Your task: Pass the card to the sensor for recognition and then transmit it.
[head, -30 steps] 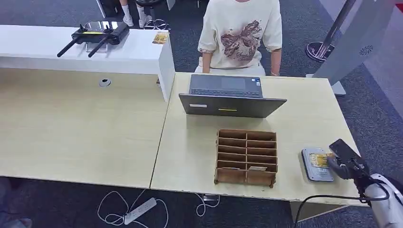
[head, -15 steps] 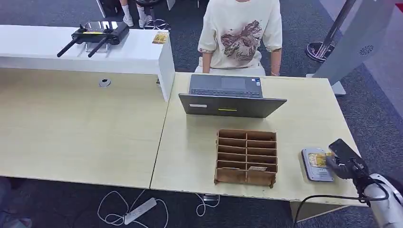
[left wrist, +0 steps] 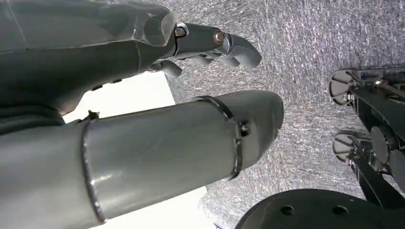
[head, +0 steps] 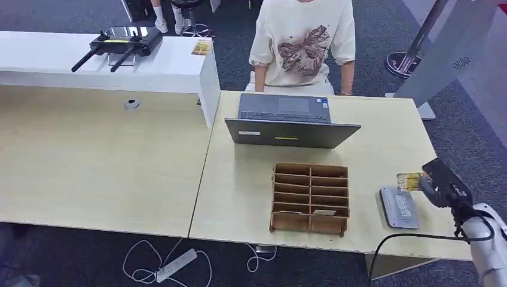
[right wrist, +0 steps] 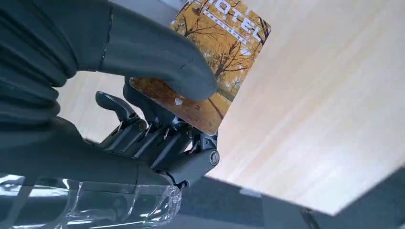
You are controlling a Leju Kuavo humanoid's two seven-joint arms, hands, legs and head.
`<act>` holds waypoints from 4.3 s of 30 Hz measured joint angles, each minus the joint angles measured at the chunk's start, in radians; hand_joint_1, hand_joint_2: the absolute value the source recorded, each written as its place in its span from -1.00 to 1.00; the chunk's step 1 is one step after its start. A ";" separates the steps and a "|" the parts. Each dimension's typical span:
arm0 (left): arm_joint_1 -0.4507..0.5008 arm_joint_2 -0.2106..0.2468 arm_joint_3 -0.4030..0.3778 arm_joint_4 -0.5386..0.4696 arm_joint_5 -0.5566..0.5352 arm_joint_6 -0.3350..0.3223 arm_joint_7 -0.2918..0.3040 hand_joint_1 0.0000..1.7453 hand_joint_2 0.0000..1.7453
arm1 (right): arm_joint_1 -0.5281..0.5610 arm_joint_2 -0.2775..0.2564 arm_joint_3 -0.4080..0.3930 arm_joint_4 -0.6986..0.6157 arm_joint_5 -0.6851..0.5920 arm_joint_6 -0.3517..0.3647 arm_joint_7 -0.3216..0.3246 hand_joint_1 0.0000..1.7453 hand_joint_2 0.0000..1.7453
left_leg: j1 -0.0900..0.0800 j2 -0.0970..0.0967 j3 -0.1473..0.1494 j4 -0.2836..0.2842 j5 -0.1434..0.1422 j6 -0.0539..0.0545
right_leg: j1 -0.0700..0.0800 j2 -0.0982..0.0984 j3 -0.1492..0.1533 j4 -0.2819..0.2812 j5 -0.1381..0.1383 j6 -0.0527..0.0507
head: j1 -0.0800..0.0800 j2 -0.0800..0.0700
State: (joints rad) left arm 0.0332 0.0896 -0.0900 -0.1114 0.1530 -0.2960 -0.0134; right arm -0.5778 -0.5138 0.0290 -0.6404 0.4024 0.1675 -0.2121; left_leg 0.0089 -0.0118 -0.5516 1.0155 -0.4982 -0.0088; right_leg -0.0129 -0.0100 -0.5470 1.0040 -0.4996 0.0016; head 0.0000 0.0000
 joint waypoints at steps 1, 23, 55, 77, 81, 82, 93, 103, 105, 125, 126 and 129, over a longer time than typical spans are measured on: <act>0.000 0.000 0.000 0.000 0.000 0.003 -0.002 -1.00 -1.00 | -0.005 0.000 -0.006 -0.012 0.006 -0.007 0.000 1.00 1.00 | 0.000 0.000 0.000 0.000 0.000 0.000 | 0.000 0.000 0.000 0.000 0.000 0.000 | 0.000 0.000; -0.002 -0.014 -0.022 0.000 0.014 0.018 -0.009 -1.00 -1.00 | -0.117 0.062 -0.037 -0.166 0.173 -0.234 0.002 1.00 1.00 | 0.000 0.000 0.000 0.000 0.000 0.000 | 0.000 0.000 0.000 0.000 0.000 0.000 | -0.001 0.000; -0.010 -0.014 -0.051 0.000 0.018 0.024 -0.006 -1.00 -1.00 | -0.366 0.208 0.137 -0.198 0.559 -0.509 0.084 1.00 1.00 | 0.000 0.000 0.000 0.000 0.001 0.000 | 0.000 0.000 0.000 0.001 0.000 0.000 | 0.000 0.000; -0.013 -0.005 -0.071 0.000 0.018 0.005 -0.005 -1.00 -1.00 | -0.486 0.340 0.303 -0.107 0.760 -0.528 0.110 1.00 1.00 | 0.001 0.000 0.000 0.000 0.001 0.000 | 0.001 0.000 -0.001 0.001 0.000 0.000 | 0.000 0.000; -0.013 -0.003 -0.072 0.000 0.019 0.004 -0.004 -1.00 -1.00 | -0.510 0.362 0.327 -0.071 0.773 -0.524 0.109 1.00 1.00 | 0.001 0.000 0.000 0.000 0.001 0.000 | 0.001 0.000 -0.001 0.002 0.000 0.000 | 0.000 0.000; -0.013 -0.002 -0.072 0.000 0.019 0.004 -0.004 -1.00 -1.00 | -0.514 0.365 0.332 -0.064 0.779 -0.523 0.107 1.00 1.00 | 0.001 0.000 0.000 0.000 0.001 0.000 | 0.001 0.000 -0.001 0.002 0.000 0.000 | 0.000 0.000; -0.013 0.000 -0.074 0.000 0.019 0.003 0.000 -1.00 -1.00 | -0.543 0.383 0.352 -0.015 0.782 -0.518 0.107 1.00 1.00 | 0.001 0.000 0.000 0.000 0.001 0.000 | 0.000 0.000 0.000 0.002 0.000 0.000 | 0.000 0.000; -0.013 0.006 -0.088 0.000 0.012 -0.005 0.003 -1.00 -1.00 | -0.557 0.386 0.386 0.038 0.822 -0.524 0.098 1.00 1.00 | 0.001 0.000 0.000 0.000 0.001 0.000 | 0.001 0.000 -0.001 0.002 0.000 0.000 | 0.000 0.000; -0.013 0.006 -0.092 0.000 0.011 -0.005 0.003 -1.00 -1.00 | -0.557 0.386 0.390 0.046 0.822 -0.525 0.100 1.00 1.00 | 0.001 0.000 0.000 0.000 0.001 0.000 | 0.001 0.000 -0.001 0.002 0.000 0.000 | 0.000 0.000; -0.013 0.011 -0.097 -0.001 0.009 -0.008 0.005 -1.00 -1.00 | -0.566 0.389 0.412 0.083 0.835 -0.513 0.106 1.00 1.00 | 0.001 0.000 0.000 0.000 0.001 -0.001 | 0.001 0.000 -0.001 0.002 0.000 0.000 | 0.000 0.000; -0.013 0.011 -0.098 -0.001 0.008 -0.008 0.005 -1.00 -1.00 | -0.566 0.389 0.412 0.086 0.837 -0.514 0.108 0.88 1.00 | 0.001 0.000 0.000 0.000 0.001 -0.001 | 0.001 0.000 -0.001 0.002 0.000 0.000 | 0.000 0.000; -0.013 0.012 -0.100 -0.001 0.003 -0.008 0.005 -1.00 -1.00 | -0.567 0.389 0.415 0.093 0.838 -0.520 0.110 -1.00 1.00 | 0.001 0.000 0.000 0.000 0.001 -0.001 | 0.001 0.000 -0.001 0.002 0.000 0.000 | 0.000 0.000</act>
State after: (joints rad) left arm 0.0199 0.1015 -0.1896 -0.1125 0.1560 -0.3037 -0.0088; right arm -1.1452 -0.1251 0.4437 -0.5478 1.2406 -0.3525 -0.1019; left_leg 0.0096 -0.0116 -0.5515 1.0159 -0.4972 -0.0093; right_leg -0.0123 -0.0095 -0.5476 1.0056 -0.4994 0.0014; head 0.0000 0.0000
